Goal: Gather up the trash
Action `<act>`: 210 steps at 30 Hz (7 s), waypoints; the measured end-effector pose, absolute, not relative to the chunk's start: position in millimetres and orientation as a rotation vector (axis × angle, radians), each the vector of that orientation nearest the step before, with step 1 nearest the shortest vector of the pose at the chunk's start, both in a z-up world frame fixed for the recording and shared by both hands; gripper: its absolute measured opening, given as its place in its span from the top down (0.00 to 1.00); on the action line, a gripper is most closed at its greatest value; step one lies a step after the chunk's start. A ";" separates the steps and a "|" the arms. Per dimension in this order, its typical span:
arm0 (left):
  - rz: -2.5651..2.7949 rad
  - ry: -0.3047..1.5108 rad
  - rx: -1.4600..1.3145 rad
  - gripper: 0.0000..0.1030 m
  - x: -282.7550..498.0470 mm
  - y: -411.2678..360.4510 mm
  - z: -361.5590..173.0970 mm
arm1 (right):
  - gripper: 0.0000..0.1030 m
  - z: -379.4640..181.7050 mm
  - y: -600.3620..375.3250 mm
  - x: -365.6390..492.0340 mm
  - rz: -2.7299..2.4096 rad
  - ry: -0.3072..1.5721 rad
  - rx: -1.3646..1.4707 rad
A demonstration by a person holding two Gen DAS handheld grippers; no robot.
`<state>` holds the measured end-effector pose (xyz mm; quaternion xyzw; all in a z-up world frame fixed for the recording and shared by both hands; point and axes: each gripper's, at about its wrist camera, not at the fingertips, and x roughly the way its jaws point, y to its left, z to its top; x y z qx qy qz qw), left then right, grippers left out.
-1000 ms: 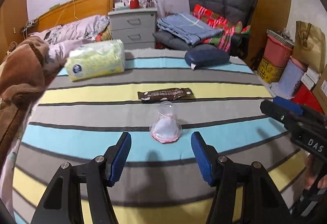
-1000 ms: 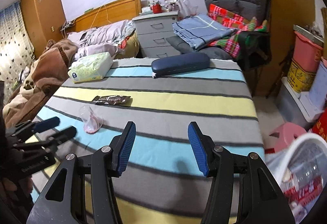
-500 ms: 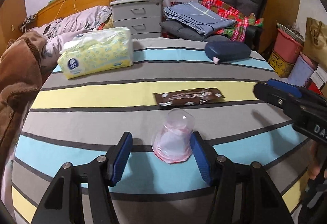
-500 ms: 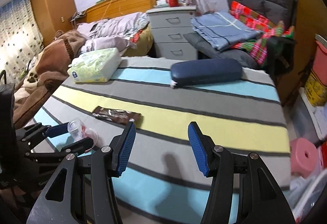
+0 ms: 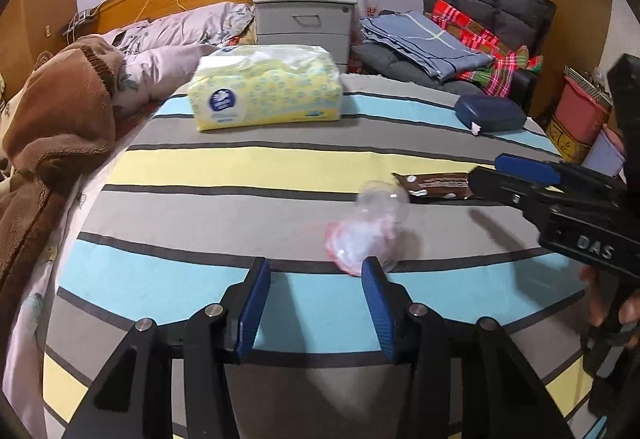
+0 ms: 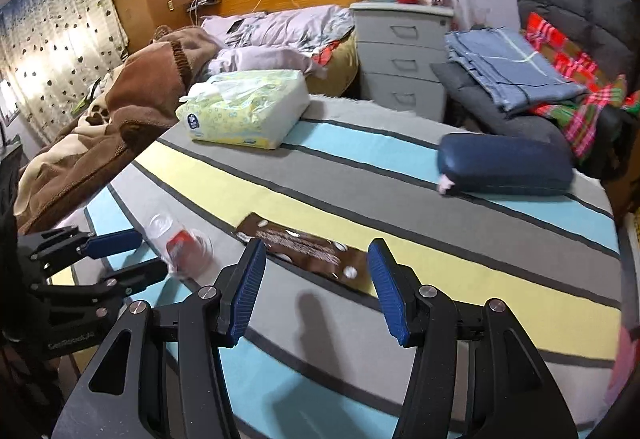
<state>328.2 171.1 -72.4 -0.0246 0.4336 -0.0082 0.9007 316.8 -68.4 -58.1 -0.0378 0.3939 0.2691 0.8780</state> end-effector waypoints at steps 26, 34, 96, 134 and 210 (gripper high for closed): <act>-0.113 0.876 -0.096 0.48 336.0 169.9 -65.9 | 0.79 -71.2 -49.8 325.7 0.578 0.915 -0.233; -0.126 0.853 -0.087 0.47 341.7 163.6 -64.3 | 0.81 -72.9 -55.3 325.1 0.556 0.925 -0.167; -0.273 0.636 0.030 0.62 190.9 33.8 47.2 | 0.81 14.6 -171.0 185.4 0.355 0.666 0.092; -0.667 0.733 0.195 0.62 159.7 -234.0 -0.8 | 0.81 -35.1 -368.3 102.0 -0.202 0.754 0.215; -0.248 0.613 0.125 0.40 68.3 -99.7 -0.1 | 0.57 -32.1 -260.7 51.2 -0.064 0.566 0.120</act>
